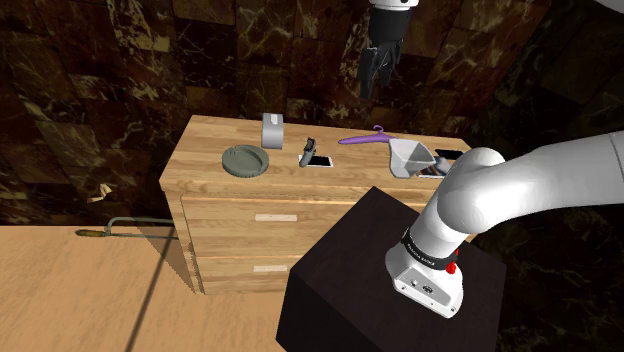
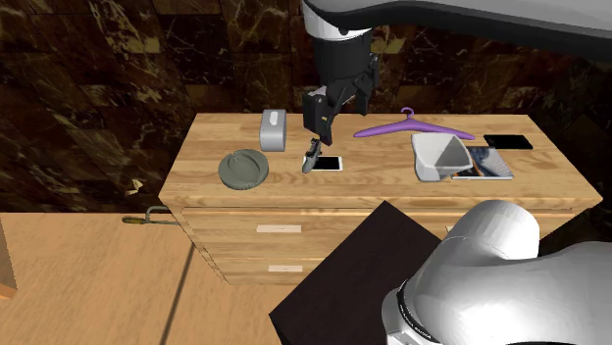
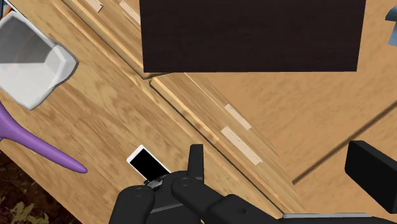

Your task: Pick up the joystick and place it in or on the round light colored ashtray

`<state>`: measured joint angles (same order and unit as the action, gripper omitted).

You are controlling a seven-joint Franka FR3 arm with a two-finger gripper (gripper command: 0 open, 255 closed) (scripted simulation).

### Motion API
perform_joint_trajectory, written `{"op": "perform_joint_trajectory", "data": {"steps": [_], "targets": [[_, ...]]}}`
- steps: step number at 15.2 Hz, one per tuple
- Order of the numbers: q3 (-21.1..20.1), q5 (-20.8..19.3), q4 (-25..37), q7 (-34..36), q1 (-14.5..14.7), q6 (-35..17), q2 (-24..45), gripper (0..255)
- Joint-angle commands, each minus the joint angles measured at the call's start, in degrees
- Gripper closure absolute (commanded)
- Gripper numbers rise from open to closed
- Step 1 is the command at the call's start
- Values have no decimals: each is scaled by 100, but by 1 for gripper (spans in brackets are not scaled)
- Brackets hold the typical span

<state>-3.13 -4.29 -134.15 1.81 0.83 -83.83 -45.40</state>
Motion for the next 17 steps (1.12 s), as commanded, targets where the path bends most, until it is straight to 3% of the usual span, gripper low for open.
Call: {"op": "perform_joint_trajectory", "data": {"steps": [1, 9, 17], "targets": [[0, 0, 0, 0, 0, 0, 0, 0], [284, -128, -666, 217, -290, -1662, 866, 0], [574, -218, -824, 410, -568, -3294, 2207, 0]]}}
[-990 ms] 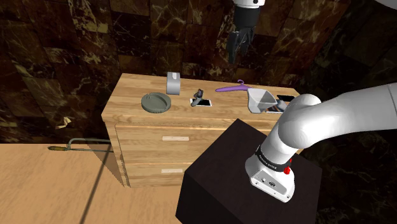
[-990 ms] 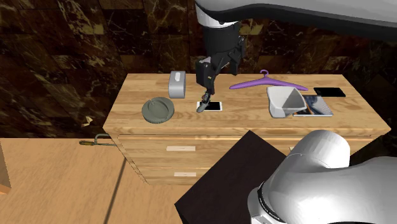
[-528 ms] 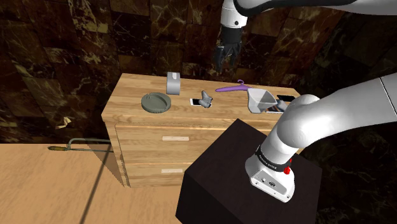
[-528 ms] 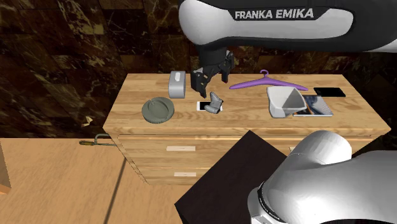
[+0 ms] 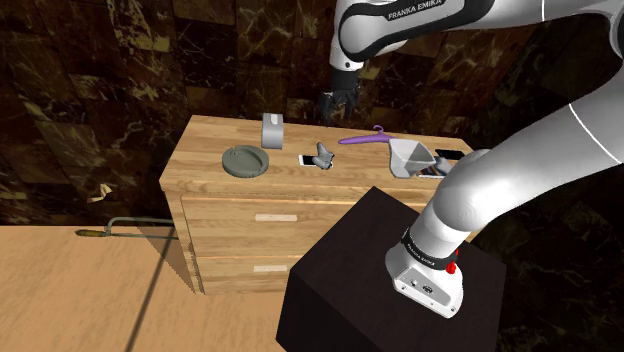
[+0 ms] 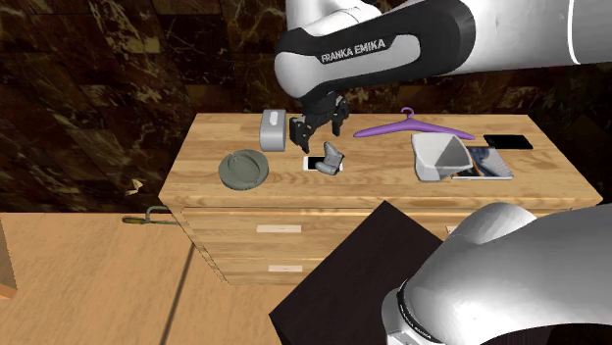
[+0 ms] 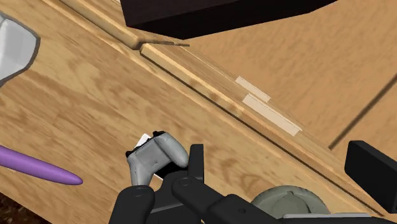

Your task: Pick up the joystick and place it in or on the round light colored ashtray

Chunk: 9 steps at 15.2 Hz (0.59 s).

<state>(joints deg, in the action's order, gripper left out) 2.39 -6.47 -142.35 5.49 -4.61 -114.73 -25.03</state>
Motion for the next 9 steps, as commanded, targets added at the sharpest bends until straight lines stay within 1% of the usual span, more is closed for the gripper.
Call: {"op": "perform_joint_trajectory", "data": {"steps": [1, 9], "targets": [[59, -3, 13, 62, -55, -396, 364, 0], [342, 101, 432, 143, -265, -1778, 2034, 0]]}}
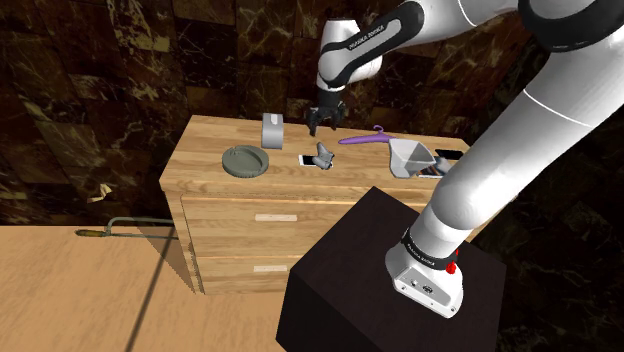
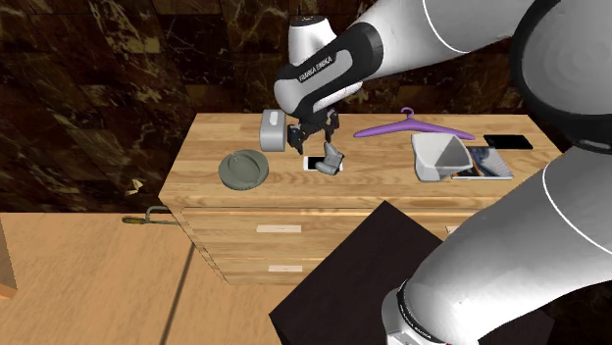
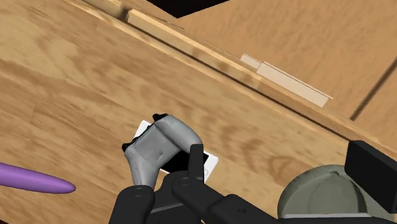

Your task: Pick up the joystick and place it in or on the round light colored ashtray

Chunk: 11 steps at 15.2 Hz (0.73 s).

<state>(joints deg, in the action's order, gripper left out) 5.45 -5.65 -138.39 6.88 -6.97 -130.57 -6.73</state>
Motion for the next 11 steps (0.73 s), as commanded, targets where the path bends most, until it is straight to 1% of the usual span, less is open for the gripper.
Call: {"op": "perform_joint_trajectory", "data": {"steps": [1, 6, 11], "targets": [[68, 54, 122, 1, -53, -342, 422, 0], [181, 312, 658, -66, -192, -977, 1521, 0], [199, 656, 1364, -181, -397, -1428, 2617, 0]]}}
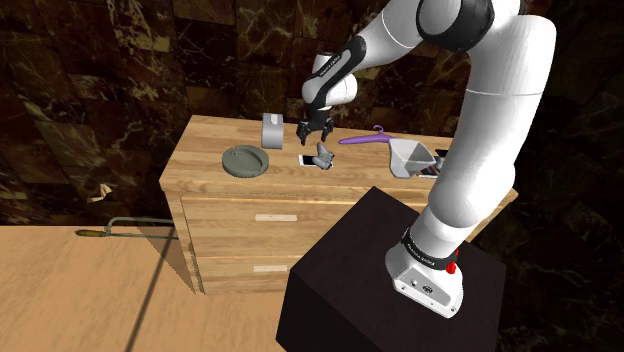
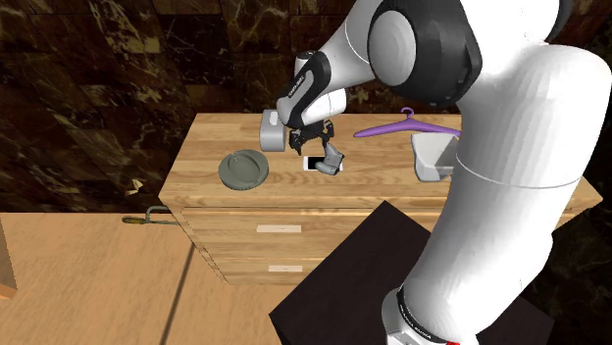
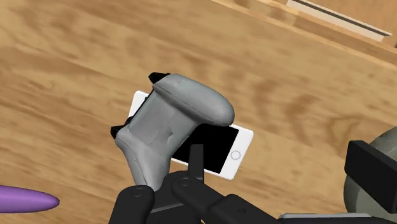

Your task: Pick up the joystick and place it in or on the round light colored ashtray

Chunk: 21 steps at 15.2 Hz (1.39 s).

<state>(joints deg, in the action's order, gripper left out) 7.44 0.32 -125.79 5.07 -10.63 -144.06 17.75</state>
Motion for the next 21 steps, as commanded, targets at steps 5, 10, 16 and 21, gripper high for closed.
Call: {"op": "perform_joint_trajectory", "data": {"steps": [5, 10, 16, 21], "targets": [[-43, 278, 634, -69, -204, -322, 907, 0], [-86, 331, 695, -106, -244, -598, 1244, 0], [-101, 347, 721, -117, -258, -681, 1353, 0], [-101, 347, 720, -117, -258, -680, 1352, 255]]}}
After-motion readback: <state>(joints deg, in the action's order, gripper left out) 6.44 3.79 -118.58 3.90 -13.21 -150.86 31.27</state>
